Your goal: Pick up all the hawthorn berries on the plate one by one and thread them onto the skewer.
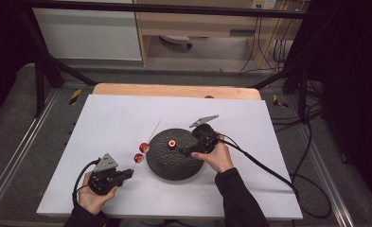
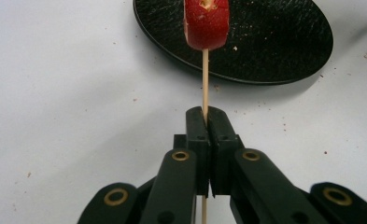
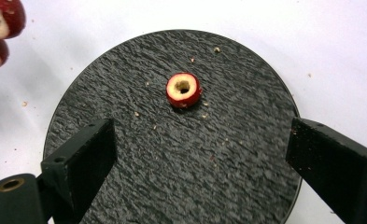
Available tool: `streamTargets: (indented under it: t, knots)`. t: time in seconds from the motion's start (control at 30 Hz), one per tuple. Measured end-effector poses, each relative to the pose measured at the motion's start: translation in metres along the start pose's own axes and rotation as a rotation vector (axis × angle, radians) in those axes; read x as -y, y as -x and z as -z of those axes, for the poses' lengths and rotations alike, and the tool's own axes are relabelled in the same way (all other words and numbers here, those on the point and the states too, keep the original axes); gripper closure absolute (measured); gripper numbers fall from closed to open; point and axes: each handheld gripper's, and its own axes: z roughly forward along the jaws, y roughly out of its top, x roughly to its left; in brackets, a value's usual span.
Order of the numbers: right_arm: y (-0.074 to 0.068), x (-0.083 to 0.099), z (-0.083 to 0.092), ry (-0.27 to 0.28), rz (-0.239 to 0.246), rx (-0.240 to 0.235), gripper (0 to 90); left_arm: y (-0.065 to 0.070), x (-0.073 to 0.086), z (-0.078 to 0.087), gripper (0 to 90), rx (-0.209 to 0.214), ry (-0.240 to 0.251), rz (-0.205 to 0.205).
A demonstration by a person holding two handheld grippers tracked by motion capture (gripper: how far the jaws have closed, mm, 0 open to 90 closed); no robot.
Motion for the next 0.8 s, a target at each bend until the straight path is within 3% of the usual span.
streamTargets:
  t: [0.17,0.47,0.8]
  knots:
    - [-0.002,-0.016,-0.009,-0.047,0.036,0.02,10.0,-0.003,0.003,0.002,88.4,-0.001,-0.003,0.002]
    - [-0.003,-0.032,-0.03,-0.111,0.044,0.017,11.7,-0.006,0.005,0.001,88.4,-0.003,-0.012,0.004]
    - [-0.002,-0.04,-0.06,-0.154,0.046,-0.005,24.4,-0.008,0.005,0.0,88.4,-0.008,-0.01,0.015]
